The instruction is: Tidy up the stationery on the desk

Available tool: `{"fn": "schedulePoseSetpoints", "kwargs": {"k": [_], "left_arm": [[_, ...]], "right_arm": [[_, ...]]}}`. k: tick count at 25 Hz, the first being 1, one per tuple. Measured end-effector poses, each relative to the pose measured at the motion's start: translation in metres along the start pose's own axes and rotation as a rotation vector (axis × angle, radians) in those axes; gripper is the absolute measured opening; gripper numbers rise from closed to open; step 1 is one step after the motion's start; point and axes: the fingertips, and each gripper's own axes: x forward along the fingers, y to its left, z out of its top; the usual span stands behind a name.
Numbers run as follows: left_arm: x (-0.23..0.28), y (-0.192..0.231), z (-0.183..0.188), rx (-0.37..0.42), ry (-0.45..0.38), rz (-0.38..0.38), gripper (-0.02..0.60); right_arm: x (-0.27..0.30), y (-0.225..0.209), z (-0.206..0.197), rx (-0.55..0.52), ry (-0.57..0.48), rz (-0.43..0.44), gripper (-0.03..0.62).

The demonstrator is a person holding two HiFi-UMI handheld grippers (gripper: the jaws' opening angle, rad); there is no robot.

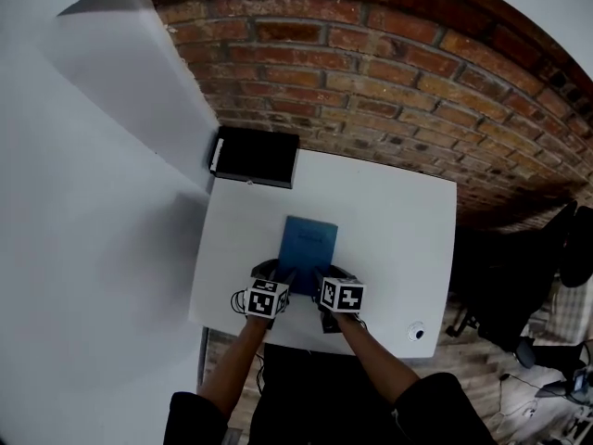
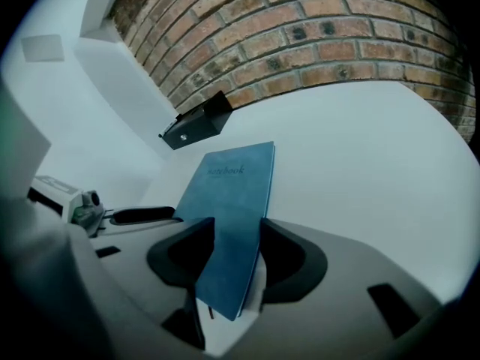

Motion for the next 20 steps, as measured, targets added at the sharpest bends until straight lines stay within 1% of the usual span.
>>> {"fn": "schedulePoseSetpoints", "kwargs": {"k": [4,8,11,15,20], "left_arm": [[-0.01,0.003,-0.01,-0.011,0.003,0.011,0.238],[-0.018,0.006,-0.019,-0.032,0.005,0.025,0.238],[-0.024,0.01,-0.024,-0.04,0.007,0.038,0.238],[-0.031,0.018,-0.03,-0.046,0.007,0.053,0.238],[-0.036,0.021,-0.037,-0.048,0.008,0.061,0.238]], "right_arm": [[0.001,0.009,-0.004,-0.02,0.006,0.011,0.201],[0.002,0.016,-0.009,-0.033,0.033,0.035,0.201],[0.002,0.024,-0.017,-0.035,0.053,0.047,0.201],[0.0,0.035,-0.03,-0.069,0.069,0.052,0.201],[0.0,0.041,-0.039,-0.051,0.065,0.058,0.202]]}}
